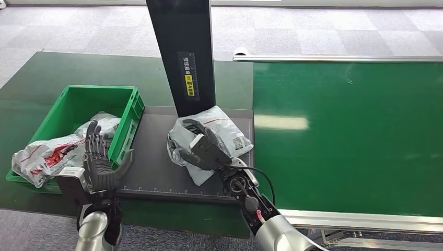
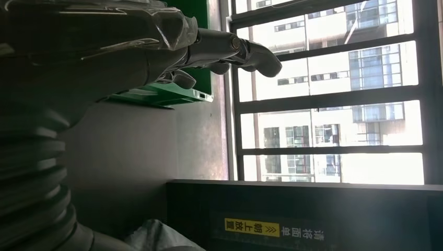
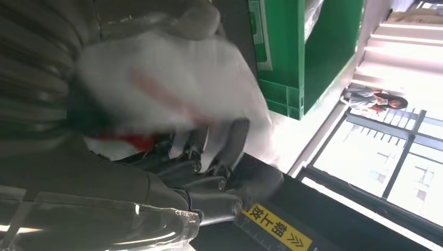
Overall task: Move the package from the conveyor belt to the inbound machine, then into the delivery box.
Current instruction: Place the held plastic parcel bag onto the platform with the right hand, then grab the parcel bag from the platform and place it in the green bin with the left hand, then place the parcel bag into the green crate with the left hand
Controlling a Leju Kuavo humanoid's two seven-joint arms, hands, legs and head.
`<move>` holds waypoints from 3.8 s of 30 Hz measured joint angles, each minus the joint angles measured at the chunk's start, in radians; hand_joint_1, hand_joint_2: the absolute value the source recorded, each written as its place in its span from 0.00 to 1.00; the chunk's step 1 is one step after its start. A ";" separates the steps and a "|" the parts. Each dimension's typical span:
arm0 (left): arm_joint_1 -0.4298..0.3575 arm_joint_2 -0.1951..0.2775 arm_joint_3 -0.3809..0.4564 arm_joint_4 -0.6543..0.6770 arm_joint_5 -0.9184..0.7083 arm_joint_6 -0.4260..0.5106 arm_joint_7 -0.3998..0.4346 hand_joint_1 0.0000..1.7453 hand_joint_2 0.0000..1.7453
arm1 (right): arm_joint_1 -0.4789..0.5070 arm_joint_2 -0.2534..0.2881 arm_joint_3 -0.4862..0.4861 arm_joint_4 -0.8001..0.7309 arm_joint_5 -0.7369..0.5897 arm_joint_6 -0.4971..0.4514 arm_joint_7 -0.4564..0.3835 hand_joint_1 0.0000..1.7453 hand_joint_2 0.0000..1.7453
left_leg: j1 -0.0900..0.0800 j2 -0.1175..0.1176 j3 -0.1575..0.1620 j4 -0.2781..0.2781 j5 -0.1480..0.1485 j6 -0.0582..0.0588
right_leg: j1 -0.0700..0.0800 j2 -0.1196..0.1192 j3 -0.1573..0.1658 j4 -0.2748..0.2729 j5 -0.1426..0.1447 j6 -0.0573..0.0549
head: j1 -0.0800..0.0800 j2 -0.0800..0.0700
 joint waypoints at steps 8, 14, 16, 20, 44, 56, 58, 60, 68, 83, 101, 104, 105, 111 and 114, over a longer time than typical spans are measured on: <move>-0.003 0.000 0.005 0.013 -0.002 0.002 0.002 0.00 1.00 | -0.016 -0.002 0.026 0.006 -0.058 0.024 0.039 0.00 0.00 | 0.000 0.000 0.000 0.000 0.000 0.000 | 0.000 0.000 0.000 0.000 0.000 0.000 | 0.000 0.000; -0.003 0.000 -0.002 0.016 -0.058 0.011 0.011 0.00 1.00 | -0.011 -0.018 0.013 -0.002 -0.118 0.047 0.050 0.00 0.00 | 0.000 0.000 0.000 0.000 0.000 0.000 | 0.000 0.000 0.000 0.000 0.000 0.000 | 0.000 0.000; -0.002 0.000 -0.014 0.016 -0.107 0.029 0.017 0.00 1.00 | 0.005 -0.029 0.005 -0.025 -0.135 0.047 0.042 0.00 0.00 | 0.000 0.000 0.000 0.000 0.000 0.000 | 0.000 0.000 0.000 0.000 0.000 0.000 | 0.000 0.000; -0.002 -0.002 -0.054 0.020 -0.248 0.086 0.035 0.00 1.00 | 0.070 -0.064 -0.010 -0.148 -0.165 0.007 -0.005 0.00 0.50 | 0.000 -0.001 0.000 0.001 0.000 0.000 | 0.000 0.000 0.000 0.000 0.000 0.000 | 0.000 0.000; -0.356 -0.073 -0.201 0.754 -0.777 0.462 0.213 0.00 1.00 | 0.445 -0.157 -0.061 -0.679 -0.211 -0.061 -0.161 0.00 1.00 | 0.000 -0.001 0.000 0.001 0.000 0.000 | 0.000 0.000 0.000 0.000 0.000 0.000 | 0.000 0.000; -0.484 -0.073 -0.317 0.942 -1.036 0.386 0.451 1.00 1.00 | 0.467 -0.162 -0.061 -0.695 -0.228 -0.047 -0.153 0.00 1.00 | 0.000 -0.004 0.002 0.001 0.000 0.001 | -0.001 -0.004 0.004 0.000 0.000 0.000 | 0.000 0.000; -0.494 -0.073 -0.330 0.956 -1.046 0.384 0.462 1.00 1.00 | 0.467 -0.162 -0.062 -0.695 -0.231 -0.042 -0.150 0.00 1.00 | -0.001 -0.004 0.003 0.001 0.001 0.001 | -0.001 -0.004 0.006 0.000 0.000 0.000 | 0.000 0.000; -0.498 -0.073 -0.335 0.960 -1.044 0.393 0.456 1.00 1.00 | 0.467 -0.162 -0.063 -0.695 -0.232 -0.039 -0.149 0.00 1.00 | -0.001 -0.005 0.004 0.001 0.001 0.001 | -0.001 -0.004 0.007 0.000 0.000 0.000 | 0.000 0.000; -0.477 -0.075 -0.277 0.883 -0.902 0.483 0.265 1.00 1.00 | 0.472 -0.162 -0.080 -0.695 -0.229 -0.045 -0.142 0.00 1.00 | -0.001 -0.004 0.004 0.001 0.001 0.002 | -0.001 -0.004 0.005 0.000 0.001 0.001 | 0.000 0.000; -0.382 -0.076 -0.196 0.594 -0.829 0.451 0.206 1.00 1.00 | 0.484 -0.163 -0.105 -0.695 -0.225 -0.062 -0.141 0.00 1.00 | -0.001 -0.004 -0.002 0.001 0.001 0.002 | -0.001 -0.004 0.000 0.000 0.001 0.001 | 0.000 0.000; -0.365 0.106 0.074 -0.108 -0.862 0.499 0.368 1.00 1.00 | 0.613 -0.190 -0.151 -0.789 -0.236 -0.146 -0.169 0.00 1.00 | 0.001 -0.002 -0.006 0.000 0.006 0.000 | 0.001 -0.003 -0.005 0.000 0.003 0.000 | 0.000 0.000; -0.471 0.186 0.148 0.030 -0.947 0.496 0.420 1.00 1.00 | 0.614 -0.190 -0.151 -0.794 -0.243 -0.145 -0.168 0.00 1.00 | 0.001 -0.002 -0.006 0.000 0.007 0.000 | 0.002 -0.003 -0.005 0.000 0.004 0.000 | 0.000 0.000; -0.504 0.213 0.166 0.084 -0.986 0.496 0.441 1.00 1.00 | 0.613 -0.190 -0.151 -0.795 -0.246 -0.144 -0.167 0.00 1.00 | 0.001 -0.002 -0.006 0.000 0.008 0.000 | 0.002 -0.003 -0.005 0.000 0.005 0.000 | 0.000 0.000; -0.634 0.348 0.222 0.393 -1.227 0.497 0.570 1.00 1.00 | 0.613 -0.190 -0.152 -0.797 -0.251 -0.134 -0.162 0.00 1.00 | 0.001 0.000 -0.007 0.000 0.008 0.000 | 0.002 -0.002 -0.007 0.001 0.005 0.000 | 0.000 0.000; -0.676 0.389 0.231 0.519 -1.294 0.497 0.610 1.00 1.00 | 0.612 -0.190 -0.152 -0.796 -0.252 -0.128 -0.162 0.00 1.00 | 0.001 -0.001 -0.009 0.000 0.008 0.000 | 0.001 -0.002 -0.008 0.001 0.005 0.000 | 0.000 0.000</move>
